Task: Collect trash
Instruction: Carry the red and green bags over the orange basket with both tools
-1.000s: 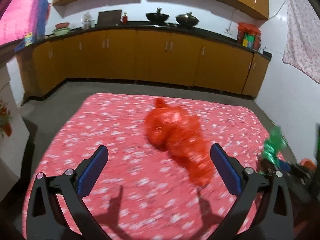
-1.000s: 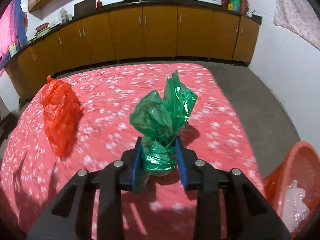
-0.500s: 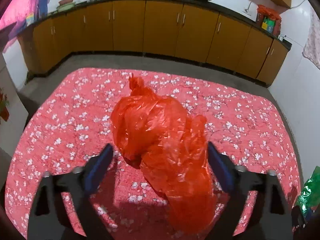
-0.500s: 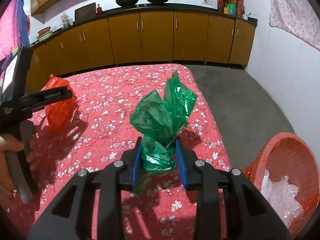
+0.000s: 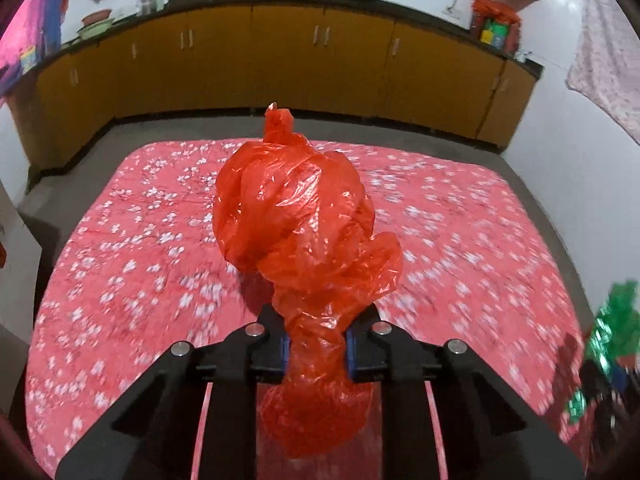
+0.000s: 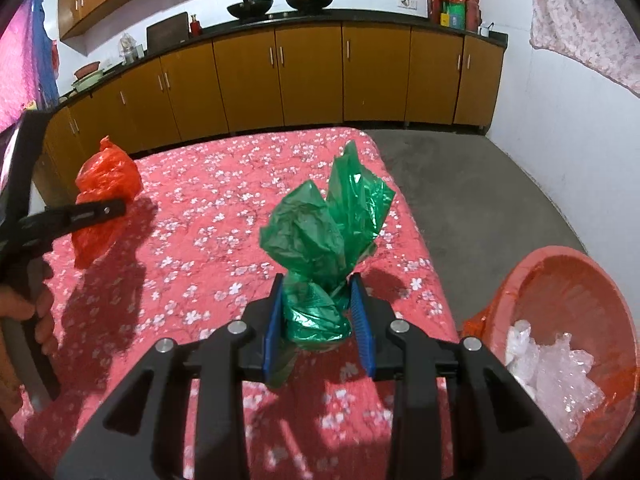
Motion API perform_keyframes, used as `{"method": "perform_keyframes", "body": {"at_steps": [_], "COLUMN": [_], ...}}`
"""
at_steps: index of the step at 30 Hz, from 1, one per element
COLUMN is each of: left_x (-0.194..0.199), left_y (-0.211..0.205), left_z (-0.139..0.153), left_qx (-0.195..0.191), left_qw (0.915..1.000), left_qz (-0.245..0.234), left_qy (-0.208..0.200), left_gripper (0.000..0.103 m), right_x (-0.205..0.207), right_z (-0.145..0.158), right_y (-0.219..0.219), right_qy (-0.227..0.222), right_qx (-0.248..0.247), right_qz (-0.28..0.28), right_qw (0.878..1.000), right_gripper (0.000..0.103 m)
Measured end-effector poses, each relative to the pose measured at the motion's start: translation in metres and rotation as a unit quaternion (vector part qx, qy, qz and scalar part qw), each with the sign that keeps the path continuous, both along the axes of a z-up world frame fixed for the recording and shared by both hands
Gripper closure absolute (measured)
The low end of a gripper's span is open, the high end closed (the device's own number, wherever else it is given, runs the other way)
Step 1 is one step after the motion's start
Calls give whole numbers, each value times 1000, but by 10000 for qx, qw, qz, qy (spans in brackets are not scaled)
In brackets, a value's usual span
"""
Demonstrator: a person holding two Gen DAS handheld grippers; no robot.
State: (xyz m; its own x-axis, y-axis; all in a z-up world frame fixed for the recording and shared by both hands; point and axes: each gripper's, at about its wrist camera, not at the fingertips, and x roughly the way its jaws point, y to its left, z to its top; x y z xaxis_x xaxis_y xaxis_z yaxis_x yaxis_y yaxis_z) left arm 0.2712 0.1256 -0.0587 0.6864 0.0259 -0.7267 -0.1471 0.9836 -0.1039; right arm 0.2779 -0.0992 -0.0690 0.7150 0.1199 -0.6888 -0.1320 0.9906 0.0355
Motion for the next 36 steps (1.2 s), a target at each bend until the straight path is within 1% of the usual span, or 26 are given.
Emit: {"method": "perform_keyframes", "body": {"at_steps": [5, 8, 11, 16, 22, 28, 36], "left_x": [-42, -70, -92, -113, -130, -137, -141], "left_y": [-17, -35, -53, -78, -107, -142, -186], "left_z": [24, 40, 50, 59, 59, 57, 56], "left_qx": [273, 529, 679, 603, 508, 513, 494], "left_qw": [9989, 9963, 9932, 9909, 9879, 9822, 9737], "left_qz": [-277, -473, -666, -961, -1263, -1635, -2064], "left_qy": [-251, -494, -671, -725, -747, -775, -824], "left_gripper": [84, 84, 85, 84, 84, 84, 84], "right_x": [-23, -40, -55, -81, -105, -117, -125], "right_z": [20, 34, 46, 60, 72, 77, 75], "right_y": [-14, -25, -36, -58, -94, -123, -154], "right_qy": [-186, -315, -409, -540, -693, -765, -770], "right_qx": [79, 79, 33, 15, -2, -18, -93], "right_qz": [-42, -65, -114, -227, -491, -732, -994], "right_qw": [9998, 9995, 9991, 9983, 9964, 9944, 9920], "right_gripper": [71, 71, 71, 71, 71, 71, 71]}}
